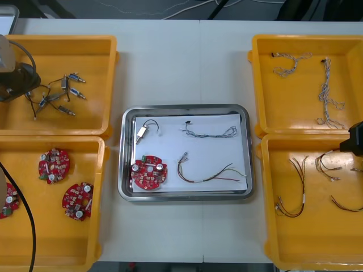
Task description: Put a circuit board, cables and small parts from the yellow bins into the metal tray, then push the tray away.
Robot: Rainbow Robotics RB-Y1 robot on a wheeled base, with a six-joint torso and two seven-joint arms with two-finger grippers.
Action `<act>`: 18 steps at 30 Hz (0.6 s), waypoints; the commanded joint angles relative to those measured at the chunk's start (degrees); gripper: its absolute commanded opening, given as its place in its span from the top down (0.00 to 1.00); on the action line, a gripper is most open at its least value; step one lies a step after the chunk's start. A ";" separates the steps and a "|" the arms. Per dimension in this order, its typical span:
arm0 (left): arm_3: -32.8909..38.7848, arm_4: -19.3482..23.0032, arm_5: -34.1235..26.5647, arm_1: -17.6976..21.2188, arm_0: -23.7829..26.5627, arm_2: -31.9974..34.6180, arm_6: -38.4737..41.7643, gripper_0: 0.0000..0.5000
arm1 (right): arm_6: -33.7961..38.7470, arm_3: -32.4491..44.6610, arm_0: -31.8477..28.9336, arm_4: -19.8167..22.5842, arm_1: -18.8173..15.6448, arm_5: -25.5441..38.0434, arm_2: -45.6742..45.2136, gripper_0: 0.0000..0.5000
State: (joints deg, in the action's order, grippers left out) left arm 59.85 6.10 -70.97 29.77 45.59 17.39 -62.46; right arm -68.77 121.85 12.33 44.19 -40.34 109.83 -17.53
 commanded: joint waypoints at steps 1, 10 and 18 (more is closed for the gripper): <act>0.62 0.93 -3.47 0.56 1.61 1.86 -8.65 0.23 | 2.41 1.82 -0.64 0.46 -2.02 0.17 -1.81 0.00; -0.08 1.28 -4.26 0.82 2.22 2.30 -9.44 0.23 | 2.41 1.82 -0.64 0.46 -2.02 0.17 -1.81 0.00; -1.75 1.28 -2.33 0.99 2.84 2.39 -9.09 0.23 | 2.41 1.82 -0.64 0.46 -2.02 0.17 -1.81 0.00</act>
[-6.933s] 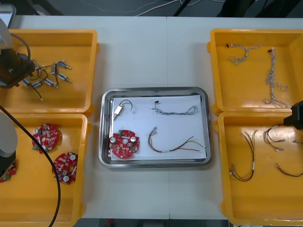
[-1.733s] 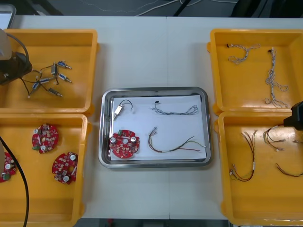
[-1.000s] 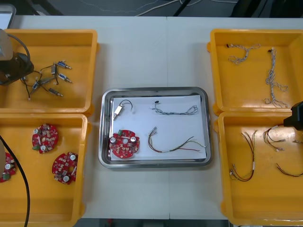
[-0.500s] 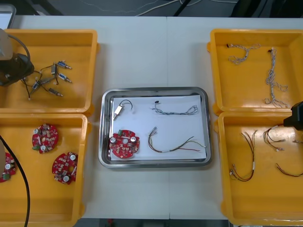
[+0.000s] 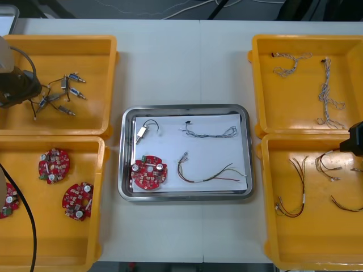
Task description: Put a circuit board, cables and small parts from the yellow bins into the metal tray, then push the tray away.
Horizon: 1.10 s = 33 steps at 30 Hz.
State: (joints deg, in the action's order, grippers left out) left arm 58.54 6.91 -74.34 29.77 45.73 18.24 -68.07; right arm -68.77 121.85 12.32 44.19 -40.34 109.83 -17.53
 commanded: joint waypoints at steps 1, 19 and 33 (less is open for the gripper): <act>-1.06 0.47 1.04 1.17 3.23 1.71 -3.38 0.23 | 2.41 1.82 -0.63 0.46 -2.02 0.17 -1.81 0.00; -4.75 -0.50 3.24 1.87 6.22 2.07 -2.59 0.23 | 2.41 1.82 -0.63 0.46 -2.02 0.17 -1.81 0.00; -8.18 -0.06 6.23 3.45 7.01 0.84 -3.47 0.23 | 2.41 1.82 -0.63 0.46 -2.02 0.17 -1.81 0.00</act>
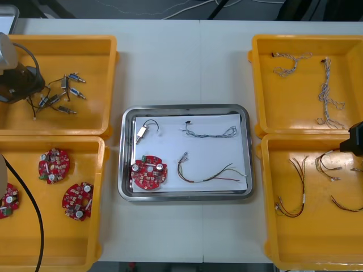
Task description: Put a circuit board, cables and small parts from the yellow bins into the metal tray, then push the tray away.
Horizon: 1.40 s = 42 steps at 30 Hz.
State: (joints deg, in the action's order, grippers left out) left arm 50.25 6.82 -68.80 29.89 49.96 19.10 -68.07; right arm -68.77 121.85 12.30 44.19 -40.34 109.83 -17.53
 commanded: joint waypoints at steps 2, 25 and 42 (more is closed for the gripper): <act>-0.15 0.21 0.68 3.68 2.78 -0.47 -3.47 0.23 | 2.41 1.81 -0.61 0.46 -2.02 0.17 -1.81 0.00; -3.31 1.61 2.53 5.09 3.74 -0.29 -4.35 0.23 | 2.41 1.81 -0.61 0.46 -2.02 0.17 -1.81 0.00; -3.31 1.52 2.53 4.21 3.74 -0.29 -4.79 1.00 | 2.41 1.81 -0.61 0.46 -2.02 0.17 -1.81 0.00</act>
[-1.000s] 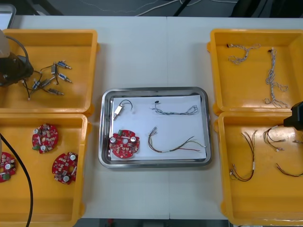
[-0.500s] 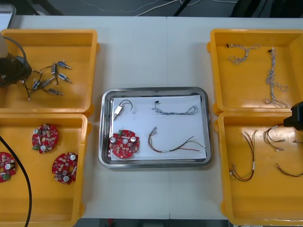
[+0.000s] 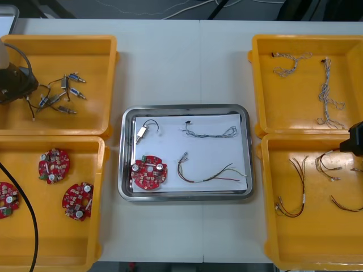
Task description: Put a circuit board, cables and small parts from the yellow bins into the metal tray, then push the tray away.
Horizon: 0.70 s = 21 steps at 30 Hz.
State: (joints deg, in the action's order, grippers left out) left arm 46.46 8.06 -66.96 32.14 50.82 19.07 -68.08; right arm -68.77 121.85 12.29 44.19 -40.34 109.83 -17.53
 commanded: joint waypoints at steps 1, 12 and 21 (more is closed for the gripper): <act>0.56 0.46 0.52 1.96 2.88 -0.26 -4.78 1.00 | 2.41 1.81 -0.61 0.45 -2.02 0.17 -1.81 0.00; 9.61 1.17 -13.81 2.14 3.49 0.27 -5.49 1.00 | 2.41 1.81 -0.61 0.45 -2.02 0.17 -1.81 0.00; 17.26 0.99 -22.34 2.58 3.49 0.62 -6.01 1.00 | 2.41 1.81 -0.61 0.45 -2.02 0.17 -1.81 0.00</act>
State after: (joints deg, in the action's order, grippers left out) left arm 59.44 8.78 -86.70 32.14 51.66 19.07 -69.00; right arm -68.77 121.86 12.29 44.19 -40.34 109.83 -17.53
